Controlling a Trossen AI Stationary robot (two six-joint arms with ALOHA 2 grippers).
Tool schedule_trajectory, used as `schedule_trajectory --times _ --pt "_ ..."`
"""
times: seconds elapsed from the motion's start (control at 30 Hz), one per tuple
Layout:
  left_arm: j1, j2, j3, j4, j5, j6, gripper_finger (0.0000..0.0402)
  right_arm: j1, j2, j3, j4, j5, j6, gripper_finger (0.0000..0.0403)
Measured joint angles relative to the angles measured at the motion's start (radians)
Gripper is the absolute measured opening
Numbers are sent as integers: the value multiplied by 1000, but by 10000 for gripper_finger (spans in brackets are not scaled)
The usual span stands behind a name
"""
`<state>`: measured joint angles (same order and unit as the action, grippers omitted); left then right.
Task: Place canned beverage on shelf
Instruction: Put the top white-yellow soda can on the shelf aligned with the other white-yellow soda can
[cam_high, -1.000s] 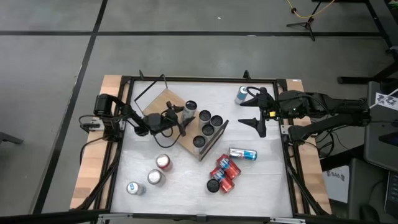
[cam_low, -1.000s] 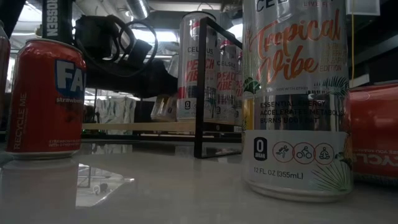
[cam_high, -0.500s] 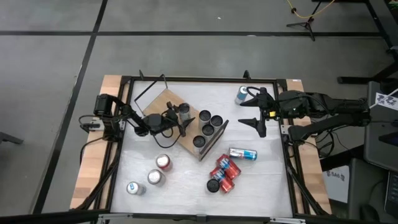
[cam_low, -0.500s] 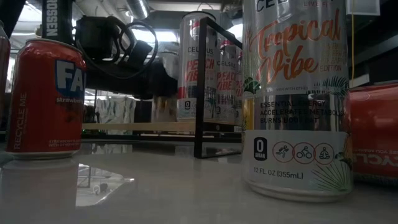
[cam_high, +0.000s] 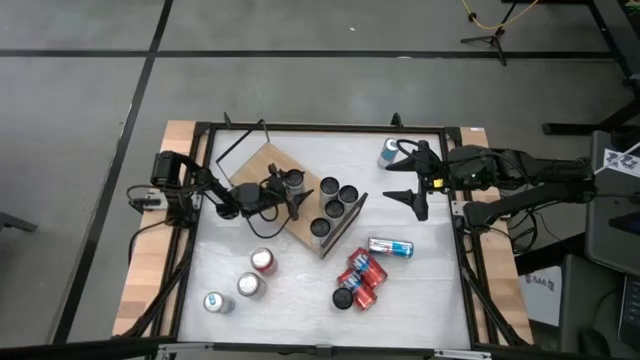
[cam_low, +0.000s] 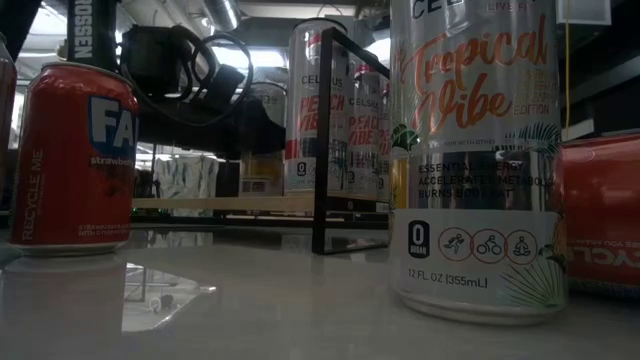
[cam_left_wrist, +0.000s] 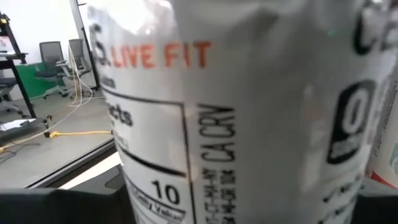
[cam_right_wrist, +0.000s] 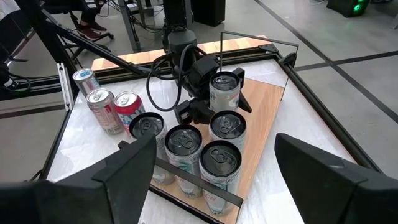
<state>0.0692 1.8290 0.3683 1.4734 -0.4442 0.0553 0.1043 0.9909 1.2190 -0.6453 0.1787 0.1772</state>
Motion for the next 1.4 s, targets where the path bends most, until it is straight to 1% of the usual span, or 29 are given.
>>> schedule_trajectory --times 0.23,0.63,0.83,1.1,1.4 --pt "0 0 0 0 8 -71 294 0 0 0 0 -4 0 324" --pt "-1 -9 -1 1 19 -72 294 0 0 0 0 -3 0 324" --pt "-1 -59 -1 -2 19 -72 294 0 0 0 -1 -3 0 324" --pt "-7 -141 -4 -106 20 -72 294 0 0 0 -2 -13 0 324" --pt "-18 -238 -5 -114 17 -71 294 0 0 0 -3 -13 0 324"
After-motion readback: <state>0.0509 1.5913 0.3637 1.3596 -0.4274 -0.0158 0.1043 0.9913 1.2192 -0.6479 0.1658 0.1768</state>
